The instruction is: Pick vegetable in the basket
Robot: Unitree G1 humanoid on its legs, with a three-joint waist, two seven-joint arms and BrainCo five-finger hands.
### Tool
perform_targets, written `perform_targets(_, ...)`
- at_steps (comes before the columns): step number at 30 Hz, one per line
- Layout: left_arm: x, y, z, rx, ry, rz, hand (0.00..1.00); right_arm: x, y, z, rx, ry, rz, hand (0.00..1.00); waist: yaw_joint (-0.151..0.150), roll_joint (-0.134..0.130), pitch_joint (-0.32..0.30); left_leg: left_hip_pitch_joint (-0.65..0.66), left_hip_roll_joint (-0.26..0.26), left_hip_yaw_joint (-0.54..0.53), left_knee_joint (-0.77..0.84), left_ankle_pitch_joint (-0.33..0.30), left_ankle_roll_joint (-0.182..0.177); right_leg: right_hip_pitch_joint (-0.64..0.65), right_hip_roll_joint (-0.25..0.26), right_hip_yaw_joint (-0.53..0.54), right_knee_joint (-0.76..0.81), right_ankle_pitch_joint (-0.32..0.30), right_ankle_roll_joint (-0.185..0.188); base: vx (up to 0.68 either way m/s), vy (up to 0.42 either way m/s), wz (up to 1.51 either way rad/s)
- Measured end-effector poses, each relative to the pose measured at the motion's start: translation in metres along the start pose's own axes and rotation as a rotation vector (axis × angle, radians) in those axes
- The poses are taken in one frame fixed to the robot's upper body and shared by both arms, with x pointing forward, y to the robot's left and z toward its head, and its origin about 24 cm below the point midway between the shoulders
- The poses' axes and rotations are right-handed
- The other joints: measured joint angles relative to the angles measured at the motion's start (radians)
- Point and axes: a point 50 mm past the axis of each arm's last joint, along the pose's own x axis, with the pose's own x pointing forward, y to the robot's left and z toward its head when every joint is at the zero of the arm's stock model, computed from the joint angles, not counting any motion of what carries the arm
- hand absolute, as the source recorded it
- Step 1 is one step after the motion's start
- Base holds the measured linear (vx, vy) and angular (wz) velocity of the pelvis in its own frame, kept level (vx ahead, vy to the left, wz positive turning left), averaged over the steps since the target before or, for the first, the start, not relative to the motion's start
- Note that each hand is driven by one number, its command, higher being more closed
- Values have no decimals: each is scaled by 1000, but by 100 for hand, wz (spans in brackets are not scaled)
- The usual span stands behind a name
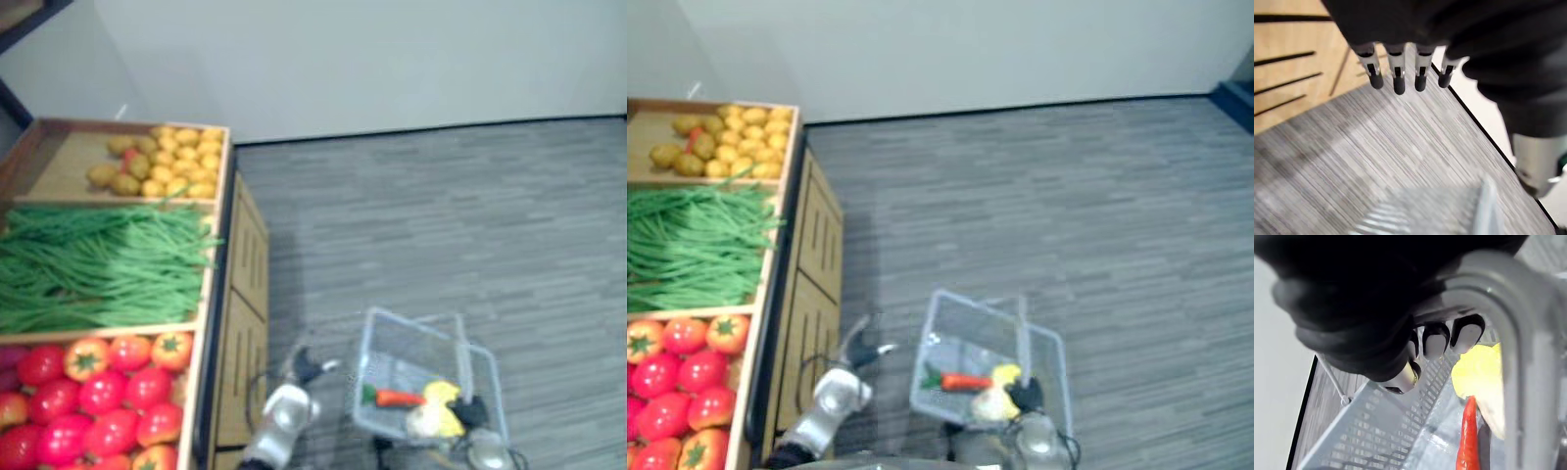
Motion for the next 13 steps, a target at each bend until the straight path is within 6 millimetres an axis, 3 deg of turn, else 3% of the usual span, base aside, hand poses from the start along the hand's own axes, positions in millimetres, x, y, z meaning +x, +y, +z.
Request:
perform_targets(5, -8, 18, -39, -211, 193, 113, 0, 9, -15, -7, -8, 53, -109, 100, 4, -2, -6, 1, 6, -9, 2, -1, -2, 6, 3, -17, 0, -3, -4, 4, 15, 7)
perform_targets(13, -27, 7, -87, -231, 429, 85, 0, 16, -16, -23, -24, 158, -122, 100, 6, 3, -28, 8, 19, -22, 2, -4, -6, 18, 15, -29, 0, -9, -4, 19, 20, 4)
